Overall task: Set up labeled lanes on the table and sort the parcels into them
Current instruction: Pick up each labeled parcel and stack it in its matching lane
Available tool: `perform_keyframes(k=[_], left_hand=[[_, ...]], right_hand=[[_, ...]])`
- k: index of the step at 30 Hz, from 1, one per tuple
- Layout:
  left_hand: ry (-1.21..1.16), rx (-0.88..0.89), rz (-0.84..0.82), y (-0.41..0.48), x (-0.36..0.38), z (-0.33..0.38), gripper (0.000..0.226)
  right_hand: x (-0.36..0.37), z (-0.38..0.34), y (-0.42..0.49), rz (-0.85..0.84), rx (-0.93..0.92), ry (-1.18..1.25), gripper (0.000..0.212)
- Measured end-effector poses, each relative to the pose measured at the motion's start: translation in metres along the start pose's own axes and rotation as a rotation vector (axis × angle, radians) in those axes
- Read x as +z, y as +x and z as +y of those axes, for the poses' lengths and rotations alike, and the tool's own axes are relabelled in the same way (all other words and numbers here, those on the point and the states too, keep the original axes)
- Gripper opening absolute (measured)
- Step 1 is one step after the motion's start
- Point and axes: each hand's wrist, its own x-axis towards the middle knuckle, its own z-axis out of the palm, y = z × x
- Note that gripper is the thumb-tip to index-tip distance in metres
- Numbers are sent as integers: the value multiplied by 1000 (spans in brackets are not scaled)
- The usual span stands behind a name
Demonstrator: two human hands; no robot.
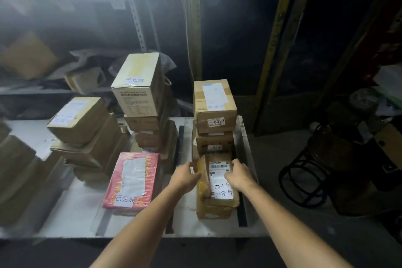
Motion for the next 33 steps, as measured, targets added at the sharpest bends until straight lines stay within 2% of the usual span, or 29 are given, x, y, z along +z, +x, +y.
perform_keyframes(k=[3, 6, 10, 14, 17, 22, 24, 28, 33], left_hand=[[94, 24, 60, -14, -34, 1, 48], [194, -2, 150, -33, -79, -12, 40], [257, -104, 310, -76, -157, -60, 42], [252, -238, 433, -136, -234, -125, 31], [223, -361, 533, -189, -286, -193, 30], [177, -534, 584, -266, -360, -314, 42], [180, -597, 598, -291, -387, -359, 46], [166, -694, 575, -333, -438, -447, 44], [107, -762, 601, -369, -481, -543, 39]], right_hand=[[-19, -32, -8, 26, -170, -198, 42], [-25, -88, -17, -16, -315, -251, 41], [4, -180, -47, -82, -495, -342, 42], [53, -266, -84, -163, -704, -398, 41], [106, -336, -118, -245, -847, -464, 33], [220, -444, -196, -394, -1045, -496, 32], [271, -480, -227, -459, -1060, -518, 32], [368, -554, -281, -568, -1089, -667, 48], [449, -631, -307, -551, -1132, -786, 45]])
